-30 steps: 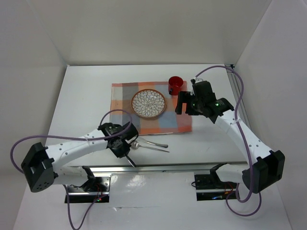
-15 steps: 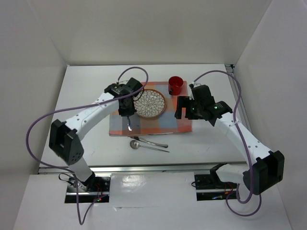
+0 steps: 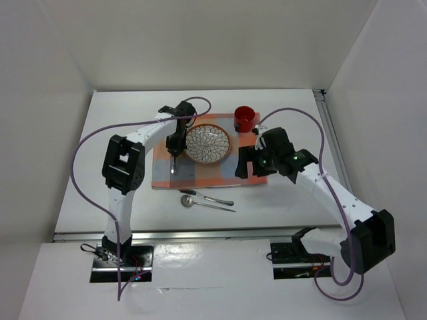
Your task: Set the dinner table for one person
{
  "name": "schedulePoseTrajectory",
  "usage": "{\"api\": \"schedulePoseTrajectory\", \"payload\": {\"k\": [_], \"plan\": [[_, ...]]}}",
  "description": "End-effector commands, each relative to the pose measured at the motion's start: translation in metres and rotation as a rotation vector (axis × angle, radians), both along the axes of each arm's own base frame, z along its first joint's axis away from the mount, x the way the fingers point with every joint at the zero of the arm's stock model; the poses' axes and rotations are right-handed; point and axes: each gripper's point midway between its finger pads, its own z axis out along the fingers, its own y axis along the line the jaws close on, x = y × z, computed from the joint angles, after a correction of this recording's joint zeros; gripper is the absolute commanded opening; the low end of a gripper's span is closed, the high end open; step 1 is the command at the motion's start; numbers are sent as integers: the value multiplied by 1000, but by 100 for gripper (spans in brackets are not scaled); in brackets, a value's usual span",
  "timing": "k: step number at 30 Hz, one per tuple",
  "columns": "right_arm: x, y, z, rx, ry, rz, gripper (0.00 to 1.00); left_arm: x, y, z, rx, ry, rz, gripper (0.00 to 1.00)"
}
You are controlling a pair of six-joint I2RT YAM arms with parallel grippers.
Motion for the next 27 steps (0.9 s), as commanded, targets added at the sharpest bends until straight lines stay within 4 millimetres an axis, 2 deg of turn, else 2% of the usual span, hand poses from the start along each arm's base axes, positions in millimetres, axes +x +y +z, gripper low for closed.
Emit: {"api": "schedulePoseTrajectory", "payload": {"k": [1,3,4,5,6,7,8,9,10,12,13,14,16,19,22,24,25,26,27], "plan": [[-33,43,10,165,-68,270,97,18,5,-3,-14,-7,-15,0],[-48,59,5,160,-78,319,95,26,9,-3,21,-27,-5,0],[-50,65,3,150,-82,335,94,26,14,-10,24,-14,14,0],[-57,68,-6,135,-60,345,92,29,13,-7,21,-24,14,0],[-64,80,-14,109,-53,381,87,29,14,-13,7,-8,35,0],[-69,85,-22,92,-43,399,85,27,20,-18,2,17,48,6],[-74,89,-29,73,-30,419,85,26,15,-19,-25,24,55,15],[-81,101,-30,58,-38,446,85,25,20,-23,-34,32,68,24],[-86,104,-44,20,-11,460,83,24,25,-26,-42,43,92,34],[-87,115,-48,-15,-27,475,82,23,25,-25,-71,31,96,47],[-90,119,-60,-51,-19,484,82,21,24,-23,-80,31,93,54],[-88,126,-59,-52,-30,489,80,22,24,-19,-83,22,93,67],[-83,133,-60,-66,-49,502,73,25,30,-6,-51,-4,93,73],[-72,140,-73,-111,-54,513,65,28,31,31,-45,-72,79,77],[-64,148,-76,-137,-75,524,62,27,27,67,-66,-129,69,77],[-61,150,-88,-165,-68,531,61,23,26,82,-84,-152,66,78],[-60,155,-86,-176,-85,543,61,22,24,89,-100,-164,62,78],[-57,157,-88,-177,-96,552,61,20,25,105,-117,-201,70,78],[-55,160,-90,-171,-103,551,60,16,23,106,-135,-198,79,78]]}}
